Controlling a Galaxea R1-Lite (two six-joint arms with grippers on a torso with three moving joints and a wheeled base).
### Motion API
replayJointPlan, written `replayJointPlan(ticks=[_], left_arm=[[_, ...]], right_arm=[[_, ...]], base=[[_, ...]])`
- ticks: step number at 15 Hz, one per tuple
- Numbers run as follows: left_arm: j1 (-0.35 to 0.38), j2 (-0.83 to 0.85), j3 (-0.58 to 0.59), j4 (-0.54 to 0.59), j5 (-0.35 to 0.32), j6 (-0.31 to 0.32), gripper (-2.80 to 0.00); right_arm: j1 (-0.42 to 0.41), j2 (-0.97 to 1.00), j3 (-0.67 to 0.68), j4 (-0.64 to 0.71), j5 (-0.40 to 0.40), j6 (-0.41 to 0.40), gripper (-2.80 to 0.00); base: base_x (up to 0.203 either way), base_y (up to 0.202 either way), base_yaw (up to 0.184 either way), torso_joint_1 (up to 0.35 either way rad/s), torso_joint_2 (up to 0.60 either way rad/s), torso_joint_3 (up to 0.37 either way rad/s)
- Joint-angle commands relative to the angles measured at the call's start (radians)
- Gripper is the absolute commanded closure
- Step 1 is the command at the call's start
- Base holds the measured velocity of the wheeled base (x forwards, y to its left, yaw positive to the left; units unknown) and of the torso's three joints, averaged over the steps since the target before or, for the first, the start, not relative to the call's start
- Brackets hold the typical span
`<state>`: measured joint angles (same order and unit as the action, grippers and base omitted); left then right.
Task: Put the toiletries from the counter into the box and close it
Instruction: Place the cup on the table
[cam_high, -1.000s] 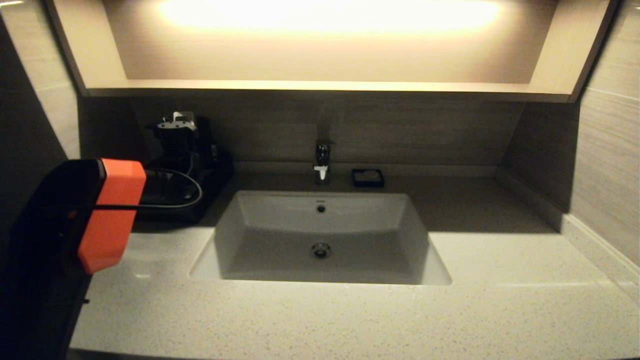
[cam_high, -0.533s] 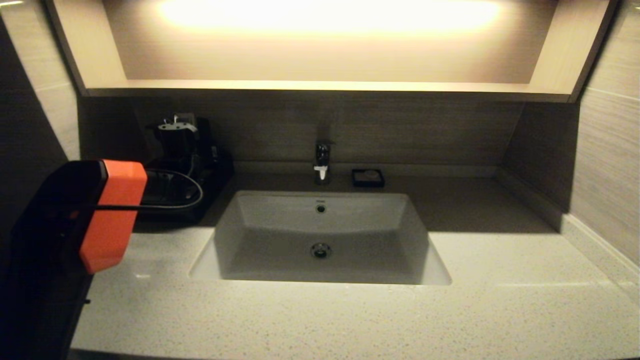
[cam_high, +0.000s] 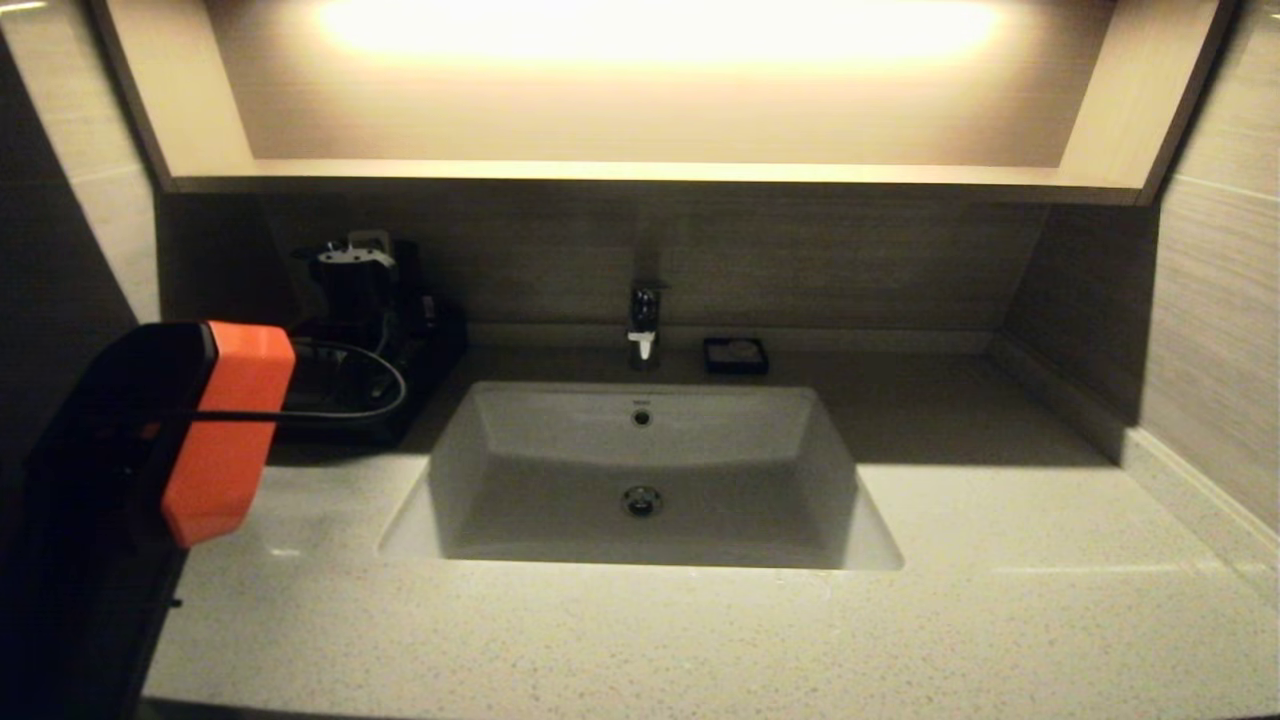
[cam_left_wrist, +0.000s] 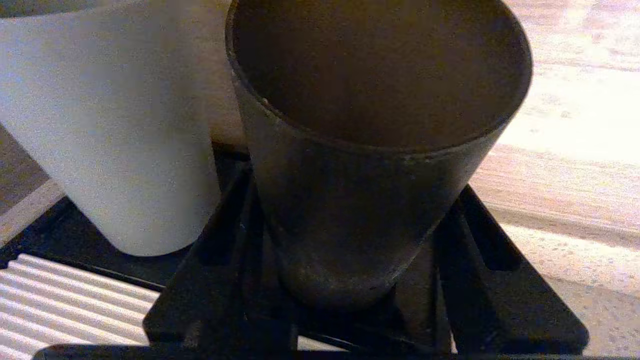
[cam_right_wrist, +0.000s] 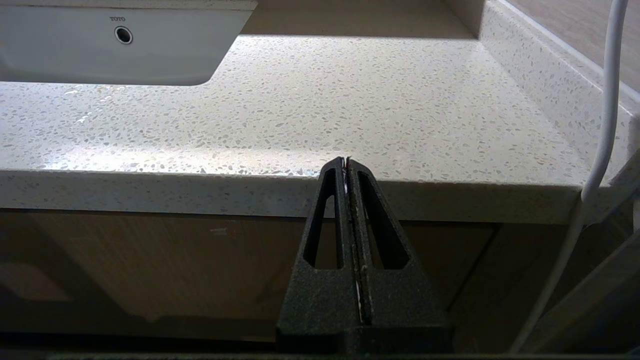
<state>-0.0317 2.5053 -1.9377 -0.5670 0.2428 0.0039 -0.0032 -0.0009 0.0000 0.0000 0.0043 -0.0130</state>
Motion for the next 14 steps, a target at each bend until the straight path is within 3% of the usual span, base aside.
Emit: replayJointPlan(ticks=[1, 2, 14], left_arm=[[0.002, 0.003, 0.0, -0.004, 0.001, 0.001, -1.29], [0.004, 0.004, 0.0, -0.004, 0.003, 0.002, -2.8], [0.006, -0.015, 0.002, -0.01, 0.012, 0.001, -2.8]], right_arm=[[0.0, 0.0, 0.001, 0.0, 0.0, -0.001, 0.0], [0.0, 0.001, 0.002, 0.0, 0.0, -0.001, 0.0], [0.0, 0.001, 0.002, 0.0, 0.0, -0.001, 0.0]], base=[[0.0, 0.0, 0.0, 0.0, 0.0, 0.0], [0.0, 0.0, 0.0, 0.0, 0.0, 0.0], [0.0, 0.0, 0.0, 0.0, 0.0, 0.0]])
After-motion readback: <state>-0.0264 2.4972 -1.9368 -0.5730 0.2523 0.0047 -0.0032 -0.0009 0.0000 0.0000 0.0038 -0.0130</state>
